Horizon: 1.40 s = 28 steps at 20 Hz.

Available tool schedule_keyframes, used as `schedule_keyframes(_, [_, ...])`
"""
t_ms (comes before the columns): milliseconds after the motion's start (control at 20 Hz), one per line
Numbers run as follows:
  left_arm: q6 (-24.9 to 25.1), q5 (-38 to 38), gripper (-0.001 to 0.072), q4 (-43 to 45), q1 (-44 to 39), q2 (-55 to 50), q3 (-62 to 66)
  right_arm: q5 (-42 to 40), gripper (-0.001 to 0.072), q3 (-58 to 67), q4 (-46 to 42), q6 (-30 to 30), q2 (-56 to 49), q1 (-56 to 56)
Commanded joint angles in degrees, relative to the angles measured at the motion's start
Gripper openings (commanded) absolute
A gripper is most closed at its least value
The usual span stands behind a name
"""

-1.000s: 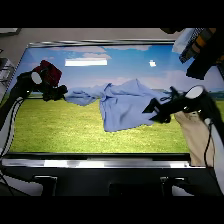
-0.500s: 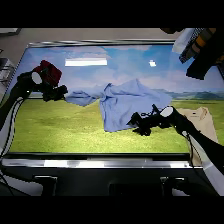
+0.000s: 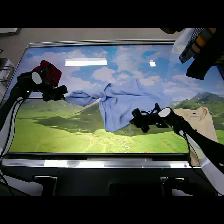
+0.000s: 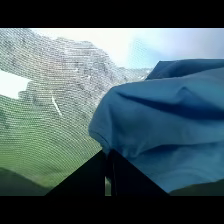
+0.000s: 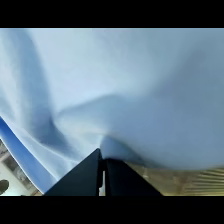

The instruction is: Fold the clothes and pants, and hang the long-sleeved shirts on hangers.

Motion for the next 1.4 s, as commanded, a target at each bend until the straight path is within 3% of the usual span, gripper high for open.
schedule_keyframes(0, [1.4, -0.2, 0.0016, 0.1, 0.1, 0.1, 0.0, -0.4, 0.0036, 0.8, 0.8, -1.5, 0.5, 0.0])
schedule_keyframes(250, [1.7, -0.5, 0.0015, 1.9, 2.6, 7.0, 0.0, -0.4, 0.0035, 10.1, -1.2, -5.9, 10.8, -5.3])
schedule_keyframes(400, [1.6, -0.6, 0.0015, 6.1, 5.6, 16.2, 0.0, -0.9, 0.0035, 19.8, -2.4, -5.0, 20.1, -12.0])
schedule_keyframes(750, [1.6, -0.6, 0.0015, 13.0, 11.5, 41.9, 0.0, 5.3, 0.0035, 37.6, -7.5, 1.5, 38.4, -22.3])
schedule_keyframes(1000, [1.6, -0.4, 0.0015, 14.1, 14.7, 56.7, 0.0, 7.1, 0.0035, 40.8, -11.8, 14.1, 47.2, -22.3])
schedule_keyframes(1250, [-0.3, -0.4, 0.0015, 13.3, 16.3, 60.5, -0.2, 12.5, 0.0035, 40.8, -13.6, 20.3, 46.7, -22.2])
schedule_keyframes(1350, [4.5, -0.5, 0.0015, 8.6, 15.8, 57.5, -1.0, 20.8, 0.0035, 40.8, -16.7, 20.9, 42.8, -22.2])
